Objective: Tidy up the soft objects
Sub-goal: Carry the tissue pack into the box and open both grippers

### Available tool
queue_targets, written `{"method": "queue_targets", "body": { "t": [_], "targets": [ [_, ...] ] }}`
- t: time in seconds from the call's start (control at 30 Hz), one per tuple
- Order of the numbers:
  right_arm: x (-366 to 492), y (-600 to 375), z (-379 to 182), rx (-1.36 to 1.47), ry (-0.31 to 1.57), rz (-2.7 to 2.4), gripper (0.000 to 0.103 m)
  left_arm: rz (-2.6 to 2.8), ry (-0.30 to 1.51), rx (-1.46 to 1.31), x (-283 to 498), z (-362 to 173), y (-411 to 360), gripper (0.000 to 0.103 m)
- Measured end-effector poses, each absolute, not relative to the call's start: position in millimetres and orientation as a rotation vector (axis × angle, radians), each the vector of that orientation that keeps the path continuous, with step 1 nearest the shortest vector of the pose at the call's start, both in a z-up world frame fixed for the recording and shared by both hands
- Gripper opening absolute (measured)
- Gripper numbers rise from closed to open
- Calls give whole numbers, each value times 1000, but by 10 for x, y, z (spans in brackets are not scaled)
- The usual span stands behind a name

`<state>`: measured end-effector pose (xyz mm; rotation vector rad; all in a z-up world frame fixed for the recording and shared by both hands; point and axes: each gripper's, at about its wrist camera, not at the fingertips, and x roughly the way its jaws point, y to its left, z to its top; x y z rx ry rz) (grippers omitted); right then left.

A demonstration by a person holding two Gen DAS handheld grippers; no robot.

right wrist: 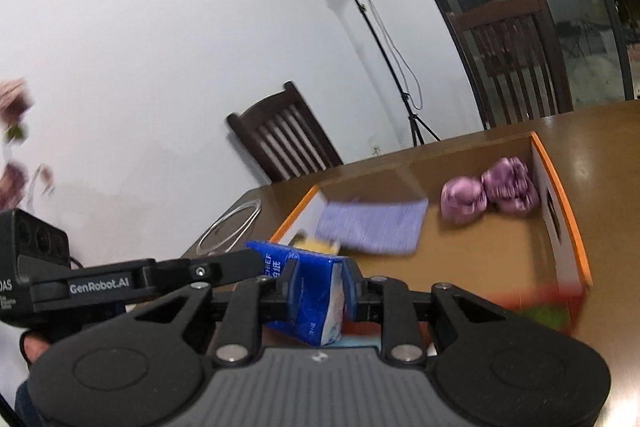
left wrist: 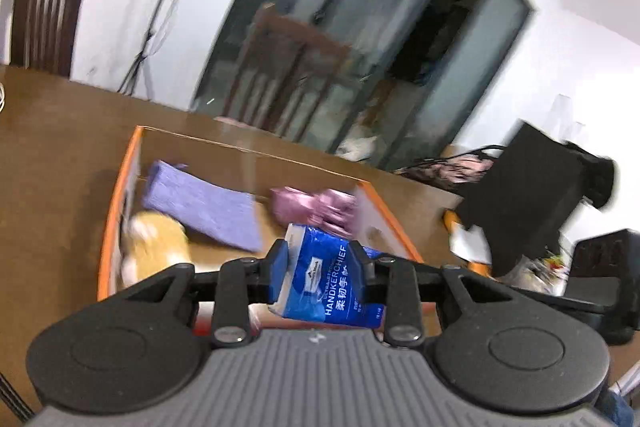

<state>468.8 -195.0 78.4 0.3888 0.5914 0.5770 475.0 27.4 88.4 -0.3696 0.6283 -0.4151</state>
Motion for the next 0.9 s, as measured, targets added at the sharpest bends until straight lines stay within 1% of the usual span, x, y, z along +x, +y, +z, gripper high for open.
{"method": "queue_targets", "body": {
  "t": [0.1,0.27,0.43,0.5,0.57,0.63,0.73,0.77,0.8,0.87,0.9],
  "targets": [
    [5224,-1857,764,437,674,563,22,-371,696,-370,5223,799,294,32],
    [5801,-1531,645,270,756,518,22,-322,762,-293,5626,622,263,32],
    [6170,-1310,357,221,906,519,22,-275,833,-238,5693,372,343,33],
    [6185,-1256,257,222,951,536,24,-279,817,-222,5645,366,366,34],
    [6181,-1240,211,232,978,551,28,-292,811,-195,5608,389,364,39],
    [6178,-1223,173,225,986,546,28,-303,804,-157,5593,399,325,42],
    [6159,-1167,197,163,964,497,30,-290,801,-118,5550,421,267,43],
    [6130,-1154,236,147,951,480,30,-288,795,-110,5518,445,251,46],
    [6093,-1155,280,144,939,476,34,-284,786,-106,5471,482,247,48],
    [6001,-1205,383,155,911,484,36,-278,762,-107,5357,587,270,56],
    [5924,-1245,467,157,895,489,37,-274,745,-103,5285,664,285,56]
  ]
}}
